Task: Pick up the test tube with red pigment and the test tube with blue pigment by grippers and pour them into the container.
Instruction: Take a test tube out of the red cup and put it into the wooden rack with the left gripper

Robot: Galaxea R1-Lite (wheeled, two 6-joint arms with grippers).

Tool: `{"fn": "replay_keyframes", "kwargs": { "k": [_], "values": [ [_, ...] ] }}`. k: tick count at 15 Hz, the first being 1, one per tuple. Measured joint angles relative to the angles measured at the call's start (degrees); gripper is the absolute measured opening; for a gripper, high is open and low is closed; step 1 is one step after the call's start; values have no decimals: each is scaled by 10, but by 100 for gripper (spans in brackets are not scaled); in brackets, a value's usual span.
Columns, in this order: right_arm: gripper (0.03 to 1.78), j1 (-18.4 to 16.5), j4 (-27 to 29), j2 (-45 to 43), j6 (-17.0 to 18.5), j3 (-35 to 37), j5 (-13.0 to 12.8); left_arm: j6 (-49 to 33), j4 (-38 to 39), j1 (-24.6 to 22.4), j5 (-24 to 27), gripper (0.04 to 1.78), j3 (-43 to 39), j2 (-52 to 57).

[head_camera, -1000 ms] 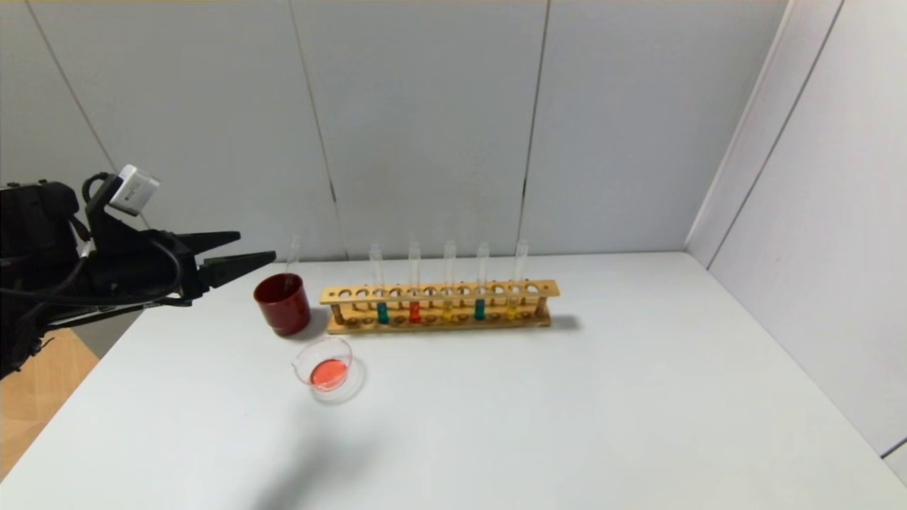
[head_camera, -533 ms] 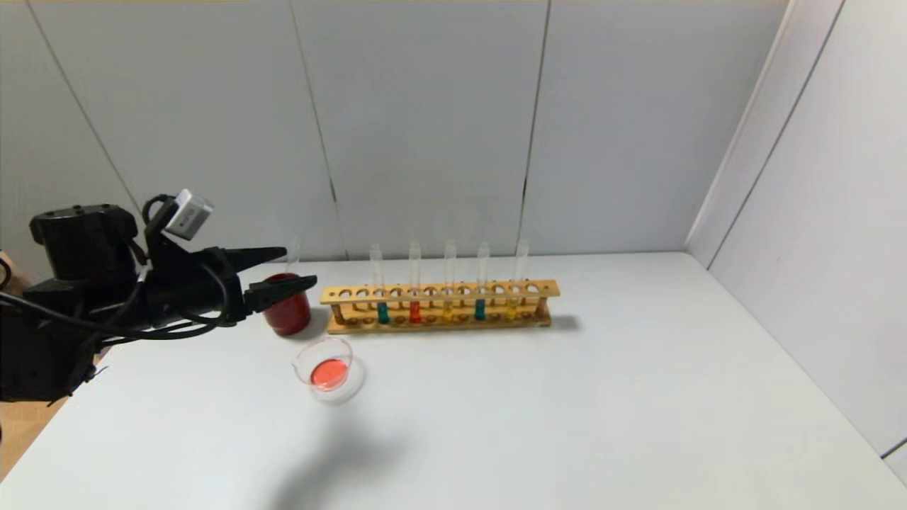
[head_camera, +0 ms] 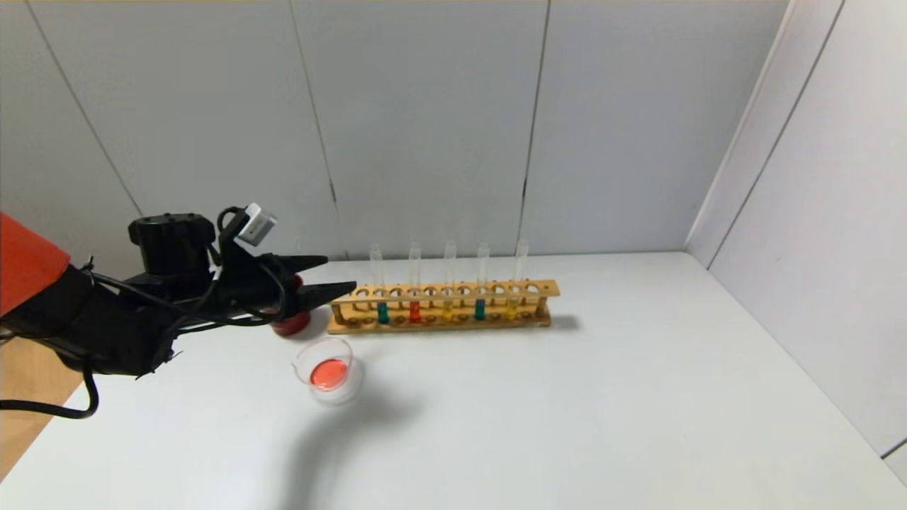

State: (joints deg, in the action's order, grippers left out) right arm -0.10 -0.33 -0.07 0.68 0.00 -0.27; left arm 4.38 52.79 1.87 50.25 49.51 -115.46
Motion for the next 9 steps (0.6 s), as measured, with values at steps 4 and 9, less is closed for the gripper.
{"fn": "replay_keyframes", "kwargs": {
  "k": [4, 9],
  "values": [
    [175, 0, 0, 0, 0, 0, 0, 0, -1, 19, -3, 175, 47, -57],
    [175, 0, 0, 0, 0, 0, 0, 0, -4, 38, -3, 175, 105, -113]
  ]
}}
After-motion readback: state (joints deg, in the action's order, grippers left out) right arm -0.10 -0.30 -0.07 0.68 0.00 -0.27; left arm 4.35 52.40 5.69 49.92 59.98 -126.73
